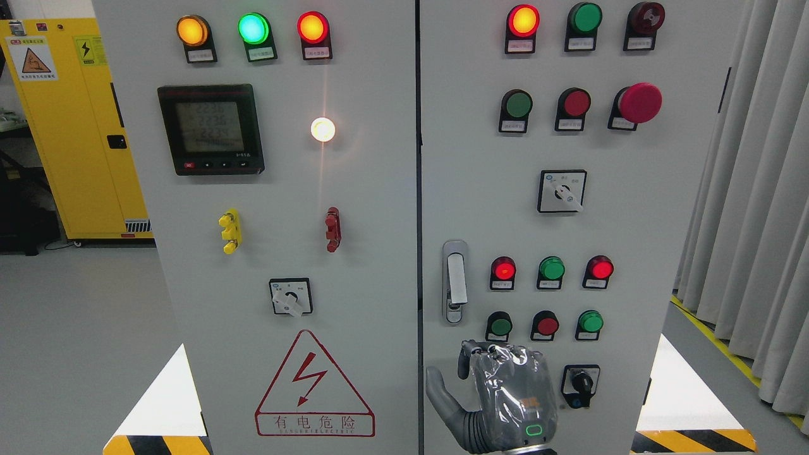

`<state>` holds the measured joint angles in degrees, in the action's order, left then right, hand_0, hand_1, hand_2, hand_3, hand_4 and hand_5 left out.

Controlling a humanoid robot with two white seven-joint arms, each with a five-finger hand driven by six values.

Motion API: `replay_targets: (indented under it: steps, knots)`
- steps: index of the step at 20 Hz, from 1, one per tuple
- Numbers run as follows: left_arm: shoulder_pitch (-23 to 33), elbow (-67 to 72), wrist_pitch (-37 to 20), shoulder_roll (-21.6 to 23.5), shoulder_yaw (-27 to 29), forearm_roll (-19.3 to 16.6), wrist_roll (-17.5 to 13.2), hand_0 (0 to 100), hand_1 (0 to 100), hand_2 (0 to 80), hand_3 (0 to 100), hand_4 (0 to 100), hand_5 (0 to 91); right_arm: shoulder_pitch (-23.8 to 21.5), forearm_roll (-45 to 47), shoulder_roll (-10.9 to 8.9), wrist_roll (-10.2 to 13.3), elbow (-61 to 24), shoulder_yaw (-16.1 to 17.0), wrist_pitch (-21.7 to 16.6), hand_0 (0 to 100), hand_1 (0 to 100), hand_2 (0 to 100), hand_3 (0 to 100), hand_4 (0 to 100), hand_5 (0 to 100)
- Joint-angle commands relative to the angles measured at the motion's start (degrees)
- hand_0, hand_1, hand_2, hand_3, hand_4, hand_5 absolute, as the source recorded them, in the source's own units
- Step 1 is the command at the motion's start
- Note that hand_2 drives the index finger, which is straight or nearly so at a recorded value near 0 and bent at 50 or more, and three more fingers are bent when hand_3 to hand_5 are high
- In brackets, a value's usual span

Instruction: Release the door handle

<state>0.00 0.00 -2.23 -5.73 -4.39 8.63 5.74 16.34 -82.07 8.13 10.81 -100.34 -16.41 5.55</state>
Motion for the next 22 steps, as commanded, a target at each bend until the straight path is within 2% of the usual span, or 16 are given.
replay_targets:
  steps: [1, 2, 3, 9, 15, 20, 22]
  knots:
    - [1.23, -0.88, 0.04, -0.07, 0.00, 0.07, -0.02, 12, 56, 0.0, 0, 0, 0.0, 3.60, -1.16, -0.04, -0.17, 0.76, -0.11, 0.69, 31, 12, 94, 100, 100, 100]
    - [1.23, -0.88, 0.04, -0.07, 0.00, -0.01, -0.02, 12, 56, 0.0, 0, 0, 0.0, 4.57, -2.21, -0.04, -0.35, 1.02, -0.11, 1.30, 31, 14, 94, 100, 100, 100]
    - [1.23, -0.88, 0.04, -0.07, 0.00, -0.02, -0.02, 12, 56, 0.0, 0, 0, 0.0, 5.01, -3.09, -0.04, -0.52, 1.11, -0.11, 1.83, 28, 20, 94, 100, 100, 100]
    - [1.23, -0.88, 0.04, -0.07, 0.00, -0.02, -0.02, 12, 56, 0.0, 0, 0, 0.0, 5.54, -5.21, 0.05, -0.61, 0.85, 0.15, 2.45, 24, 35, 94, 100, 100, 100]
    - [1.23, -0.88, 0.04, -0.07, 0.00, -0.02, -0.02, 12, 56, 0.0, 0, 0, 0.0, 7.39, -5.21, 0.05, -0.61, 1.11, 0.50, 4.03, 23, 38, 94, 100, 100, 100]
    - [1.23, -0.88, 0.04, -0.07, 0.00, -0.01, -0.02, 12, 56, 0.0, 0, 0, 0.0, 8.53, -5.21, 0.05, -0.70, 1.29, 0.85, 4.21, 29, 37, 94, 100, 100, 100]
    - [1.23, -0.88, 0.04, -0.07, 0.00, -0.02, -0.02, 12, 56, 0.0, 0, 0, 0.0, 8.88, -5.21, 0.05, -1.66, 1.73, 1.03, 4.29, 32, 36, 94, 100, 100, 100]
